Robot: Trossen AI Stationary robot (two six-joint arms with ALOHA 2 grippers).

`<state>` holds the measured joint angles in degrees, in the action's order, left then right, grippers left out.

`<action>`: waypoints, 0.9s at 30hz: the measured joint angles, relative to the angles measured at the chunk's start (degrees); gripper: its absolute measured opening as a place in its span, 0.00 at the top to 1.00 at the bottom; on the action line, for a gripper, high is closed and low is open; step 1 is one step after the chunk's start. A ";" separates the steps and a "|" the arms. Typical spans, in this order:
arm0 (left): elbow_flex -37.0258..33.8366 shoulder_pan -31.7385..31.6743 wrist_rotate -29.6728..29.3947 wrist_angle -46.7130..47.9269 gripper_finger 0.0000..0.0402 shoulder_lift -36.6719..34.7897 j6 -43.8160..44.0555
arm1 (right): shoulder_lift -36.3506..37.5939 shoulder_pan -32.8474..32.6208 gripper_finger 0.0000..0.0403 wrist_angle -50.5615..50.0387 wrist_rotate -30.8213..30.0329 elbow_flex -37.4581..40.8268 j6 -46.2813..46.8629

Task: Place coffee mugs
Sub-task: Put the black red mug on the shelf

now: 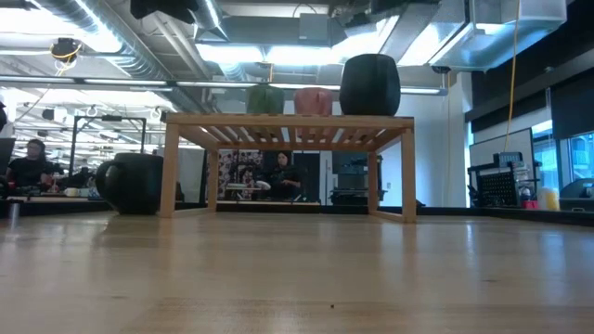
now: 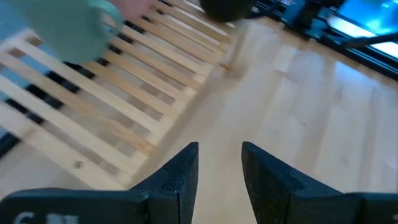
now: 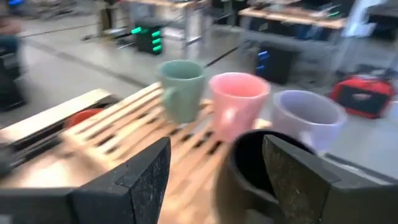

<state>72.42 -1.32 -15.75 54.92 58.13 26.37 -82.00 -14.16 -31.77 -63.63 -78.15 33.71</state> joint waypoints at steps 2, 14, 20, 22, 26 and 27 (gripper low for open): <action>0.00 0.00 2.61 0.02 0.71 0.00 0.00 | 0.00 -1.53 0.39 -0.68 3.47 -2.20 0.02; -0.04 9.59 21.29 3.14 0.69 5.92 2.17 | -1.60 -11.76 0.39 -1.30 18.14 0.96 3.92; -0.04 24.20 19.24 7.70 0.69 10.40 6.66 | -1.55 -15.06 0.39 -1.13 17.75 5.59 11.36; -0.04 28.74 17.94 8.43 0.69 11.90 8.46 | -1.54 -15.60 0.39 -1.03 17.71 6.43 12.89; -0.04 36.10 15.08 9.52 0.69 15.31 12.53 | -1.53 -15.86 0.39 -1.05 18.22 7.70 14.53; -0.04 37.52 14.57 10.09 0.69 16.27 13.52 | -1.53 -15.86 0.39 -0.96 18.22 7.71 14.53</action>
<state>72.38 36.20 -1.18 65.00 74.40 39.89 -83.53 -30.02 -32.73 -45.41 -70.43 48.25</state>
